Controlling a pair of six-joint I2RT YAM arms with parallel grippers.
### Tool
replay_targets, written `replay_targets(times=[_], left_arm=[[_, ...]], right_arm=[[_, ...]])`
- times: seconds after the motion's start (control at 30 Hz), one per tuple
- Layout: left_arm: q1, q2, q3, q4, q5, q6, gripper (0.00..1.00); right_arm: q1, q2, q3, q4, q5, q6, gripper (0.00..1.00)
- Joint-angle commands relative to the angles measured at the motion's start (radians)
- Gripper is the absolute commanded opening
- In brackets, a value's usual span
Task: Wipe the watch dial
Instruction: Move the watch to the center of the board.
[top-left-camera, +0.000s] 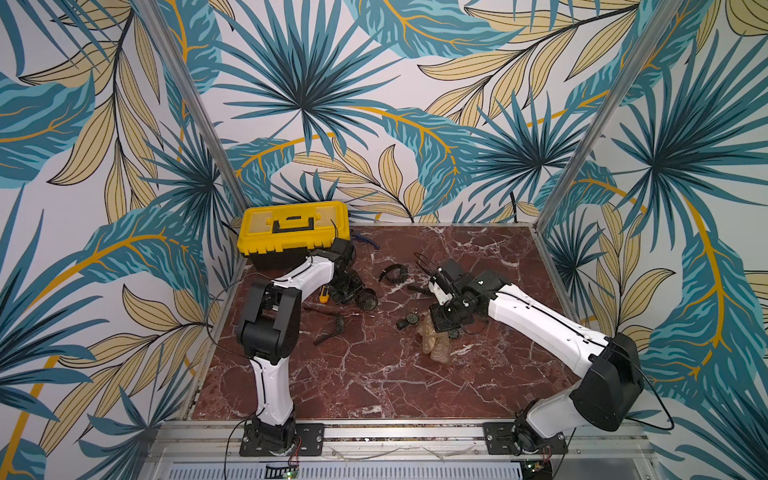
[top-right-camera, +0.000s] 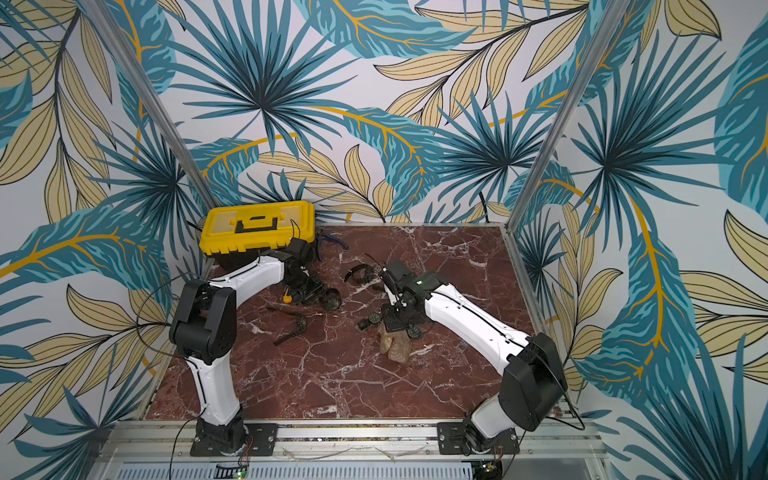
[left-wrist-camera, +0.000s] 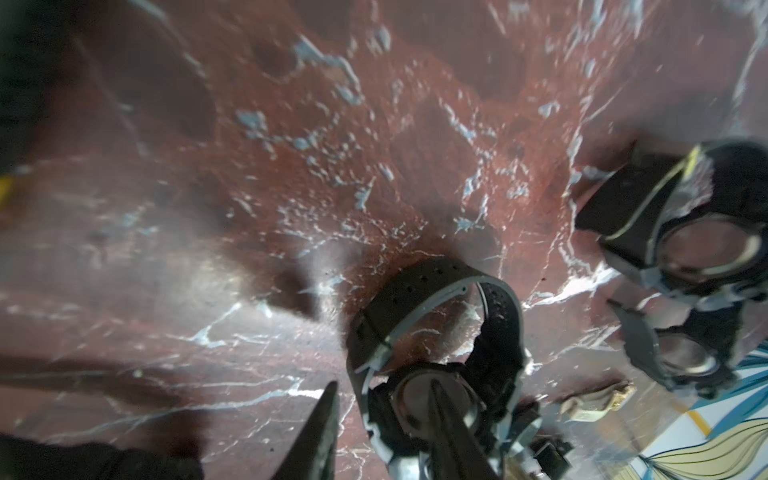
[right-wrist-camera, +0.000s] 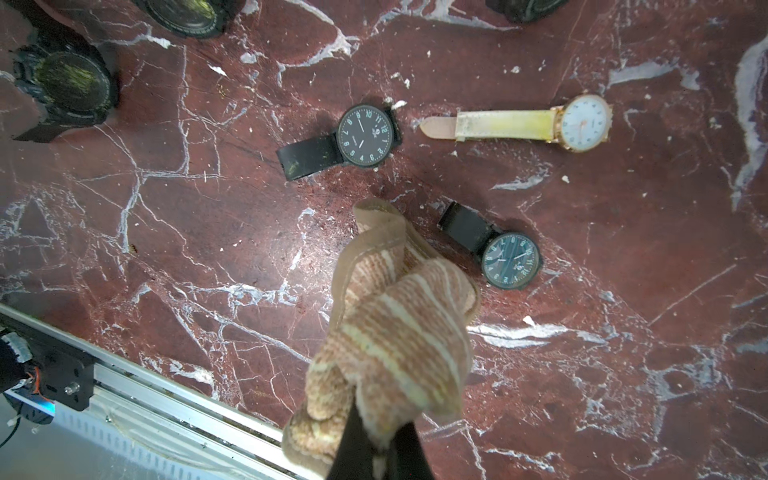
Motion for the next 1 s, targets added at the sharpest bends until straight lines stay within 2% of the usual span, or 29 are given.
replay_targets(times=[0.0,0.3,0.5,0.73,0.97], left_arm=[[-0.009,0.016,-0.024,0.002,0.002,-0.043,0.21],[-0.049,-0.052,-0.091,0.011,0.008,-0.147,0.14],[-0.093,-0.157,-0.188,0.021,-0.016,-0.293,0.05],[-0.168,-0.324,-0.283,0.021,-0.096,-0.481,0.06],[-0.275,-0.436,-0.442,0.028,-0.155,-0.695,0.07]], right_arm=[[-0.011,-0.056,-0.042,0.025,-0.014,-0.016,0.00],[-0.030,-0.120,-0.128,0.098,-0.049,-0.020,0.00],[-0.045,-0.153,-0.170,0.145,-0.087,-0.033,0.00],[-0.050,-0.178,-0.200,0.192,-0.128,-0.047,0.00],[-0.062,-0.207,-0.202,0.170,-0.136,-0.097,0.00]])
